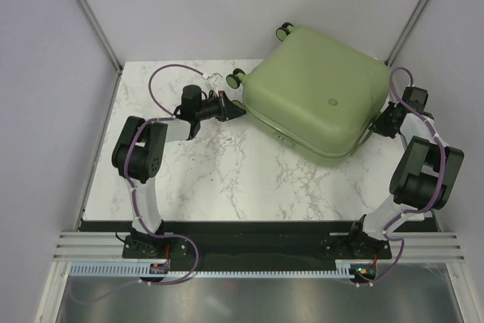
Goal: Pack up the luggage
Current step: Zip the luggage at the center of the board.
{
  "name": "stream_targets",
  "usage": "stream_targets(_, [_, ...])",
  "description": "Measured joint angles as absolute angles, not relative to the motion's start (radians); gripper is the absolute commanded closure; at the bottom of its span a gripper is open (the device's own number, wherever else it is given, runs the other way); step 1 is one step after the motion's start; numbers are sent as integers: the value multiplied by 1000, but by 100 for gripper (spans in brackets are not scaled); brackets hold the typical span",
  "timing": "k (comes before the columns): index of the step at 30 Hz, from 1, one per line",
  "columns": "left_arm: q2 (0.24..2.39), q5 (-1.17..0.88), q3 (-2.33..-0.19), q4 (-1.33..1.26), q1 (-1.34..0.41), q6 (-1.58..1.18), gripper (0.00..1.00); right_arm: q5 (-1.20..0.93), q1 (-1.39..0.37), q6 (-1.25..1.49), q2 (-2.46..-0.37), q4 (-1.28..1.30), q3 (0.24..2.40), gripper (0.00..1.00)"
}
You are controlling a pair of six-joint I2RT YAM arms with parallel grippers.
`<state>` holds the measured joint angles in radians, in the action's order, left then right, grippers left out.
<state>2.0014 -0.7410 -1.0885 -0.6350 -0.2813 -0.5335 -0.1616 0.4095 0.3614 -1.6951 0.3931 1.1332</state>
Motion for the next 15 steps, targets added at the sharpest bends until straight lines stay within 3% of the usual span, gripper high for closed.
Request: stream_targets(15, [2020, -676, -1195, -508, -256, -524, 98, -181, 411, 371, -1685, 388, 1118, 100])
